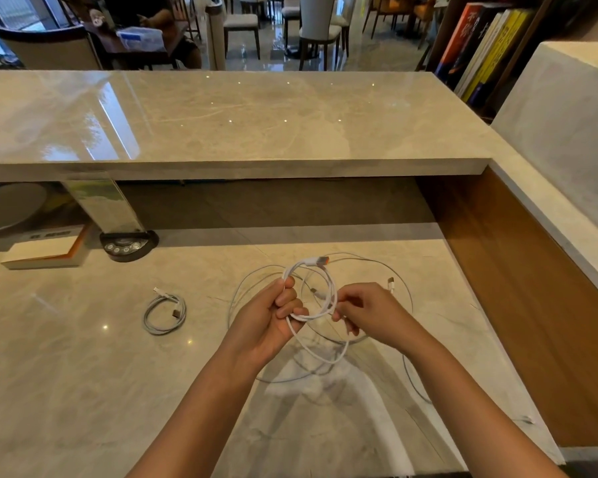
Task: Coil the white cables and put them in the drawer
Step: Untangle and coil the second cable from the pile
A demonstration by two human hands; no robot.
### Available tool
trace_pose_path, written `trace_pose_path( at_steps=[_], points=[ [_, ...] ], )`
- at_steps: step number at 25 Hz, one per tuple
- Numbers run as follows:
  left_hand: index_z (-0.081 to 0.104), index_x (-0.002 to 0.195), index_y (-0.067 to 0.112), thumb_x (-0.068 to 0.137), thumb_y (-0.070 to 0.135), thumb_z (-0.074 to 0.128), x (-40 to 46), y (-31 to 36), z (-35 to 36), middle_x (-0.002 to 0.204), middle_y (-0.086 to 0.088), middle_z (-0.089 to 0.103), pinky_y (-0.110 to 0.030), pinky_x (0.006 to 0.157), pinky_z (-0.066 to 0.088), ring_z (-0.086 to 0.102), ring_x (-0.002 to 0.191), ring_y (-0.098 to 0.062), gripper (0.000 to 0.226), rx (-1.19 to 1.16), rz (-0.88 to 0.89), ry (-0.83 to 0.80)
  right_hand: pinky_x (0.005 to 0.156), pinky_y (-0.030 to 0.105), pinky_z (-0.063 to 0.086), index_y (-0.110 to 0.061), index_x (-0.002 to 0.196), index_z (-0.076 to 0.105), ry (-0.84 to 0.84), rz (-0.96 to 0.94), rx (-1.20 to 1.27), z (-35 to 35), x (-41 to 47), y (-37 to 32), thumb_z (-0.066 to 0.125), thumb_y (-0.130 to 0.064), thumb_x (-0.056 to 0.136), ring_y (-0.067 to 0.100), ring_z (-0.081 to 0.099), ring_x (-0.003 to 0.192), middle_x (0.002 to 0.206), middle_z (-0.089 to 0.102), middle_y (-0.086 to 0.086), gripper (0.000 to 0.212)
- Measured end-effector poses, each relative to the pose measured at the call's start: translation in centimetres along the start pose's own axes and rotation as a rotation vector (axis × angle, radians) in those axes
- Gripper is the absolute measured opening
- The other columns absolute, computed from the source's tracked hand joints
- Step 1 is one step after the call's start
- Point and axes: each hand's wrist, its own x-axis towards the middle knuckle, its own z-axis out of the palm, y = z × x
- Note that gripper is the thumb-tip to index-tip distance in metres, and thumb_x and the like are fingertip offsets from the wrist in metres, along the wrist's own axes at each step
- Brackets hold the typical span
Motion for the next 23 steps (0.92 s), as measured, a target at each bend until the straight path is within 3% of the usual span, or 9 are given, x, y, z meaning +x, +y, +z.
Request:
trace_pose_path(
  at_steps=[3,5,7,9,11,15,18,21,23],
  points=[
    [0.047,0.076,0.007,0.099,0.012,0.031,0.4,-0.5,-0.2,0.043,0.004,0.034,-0.017,0.040,0.040,0.030,0.032,-0.006,0.028,0.030,-0.031,0.067,0.072,0.038,0.054,-0.021,0.108,0.057,0.031,-0.050,0.292,0.9,-0.4,-1.2,0.041,-0.004,0.091,0.022,0.064,0.067,0.075,0.067,0.013,0.029],
    [0.046,0.076,0.007,0.099,0.012,0.032,0.6,-0.6,-0.6,0.042,0.004,0.034,-0.015,0.039,0.039,0.030,0.031,-0.006,0.027,0.013,-0.032,0.108,0.074,0.033,0.054,-0.037,0.116,0.037,0.071,-0.152,0.350,1.6,-0.7,-1.5,0.052,-0.007,0.087,0.018,0.064,0.069,0.075,0.065,0.004,0.044],
    [0.045,0.077,0.007,0.099,0.012,0.032,0.8,-0.6,-0.7,0.041,0.003,0.035,-0.015,0.037,0.037,0.030,0.030,-0.006,0.026,-0.018,-0.033,0.130,0.073,0.027,0.051,-0.042,0.113,0.038,0.081,-0.265,0.263,2.2,-1.0,-1.5,0.061,-0.010,0.081,0.008,0.058,0.070,0.076,0.058,-0.003,0.051],
    [0.045,0.076,0.007,0.099,0.011,0.032,0.8,-0.5,-0.4,0.041,0.003,0.034,-0.015,0.037,0.037,0.029,0.029,-0.006,0.026,-0.058,-0.033,0.139,0.082,0.026,0.049,-0.034,0.108,0.056,0.036,-0.294,0.306,2.4,-0.9,-1.4,0.049,-0.009,0.079,0.010,0.057,0.083,0.087,0.056,-0.002,0.039],
    [0.045,0.076,0.007,0.099,0.011,0.032,0.7,-0.3,-0.4,0.040,0.003,0.034,-0.015,0.037,0.037,0.029,0.029,-0.007,0.026,-0.080,-0.030,0.151,0.086,0.022,0.048,-0.027,0.101,0.067,-0.014,-0.259,0.326,2.0,-0.9,-1.2,0.039,-0.007,0.072,0.012,0.056,0.094,0.095,0.057,0.002,0.045],
    [0.045,0.077,0.007,0.099,0.012,0.032,0.8,-0.2,-0.5,0.042,0.003,0.034,-0.015,0.040,0.038,0.029,0.031,-0.007,0.025,-0.062,-0.029,0.130,0.073,0.010,0.045,-0.023,0.087,0.070,0.078,-0.323,0.145,2.0,-1.0,-1.3,0.055,0.006,0.082,-0.002,0.055,0.091,0.094,0.058,-0.003,0.033],
    [0.046,0.078,0.007,0.098,0.011,0.032,0.9,-0.1,-0.4,0.043,0.004,0.035,-0.016,0.041,0.039,0.030,0.032,-0.006,0.025,-0.008,-0.002,0.115,0.066,0.010,0.045,-0.028,0.075,0.066,0.117,-0.279,0.084,1.4,-1.2,-1.5,0.059,0.004,0.079,-0.014,0.046,0.099,0.107,0.048,-0.009,0.033],
    [0.046,0.078,0.007,0.098,0.011,0.034,0.6,-0.5,-0.4,0.044,0.004,0.035,-0.018,0.042,0.042,0.030,0.034,-0.006,0.024,0.075,0.023,0.113,0.069,0.011,0.044,-0.026,0.073,0.066,0.083,-0.279,0.002,0.8,-1.4,-1.5,0.068,-0.006,0.079,-0.007,0.049,0.093,0.108,0.046,-0.011,0.021],
    [0.047,0.079,0.007,0.099,0.011,0.034,0.6,-0.7,-0.7,0.044,0.004,0.036,-0.018,0.043,0.042,0.031,0.034,-0.005,0.024,0.096,0.029,0.117,0.071,0.012,0.043,-0.026,0.071,0.068,0.222,-0.259,0.094,0.6,-1.5,-1.7,0.065,-0.016,0.084,-0.003,0.051,0.091,0.107,0.054,-0.015,0.016]
  ],
)
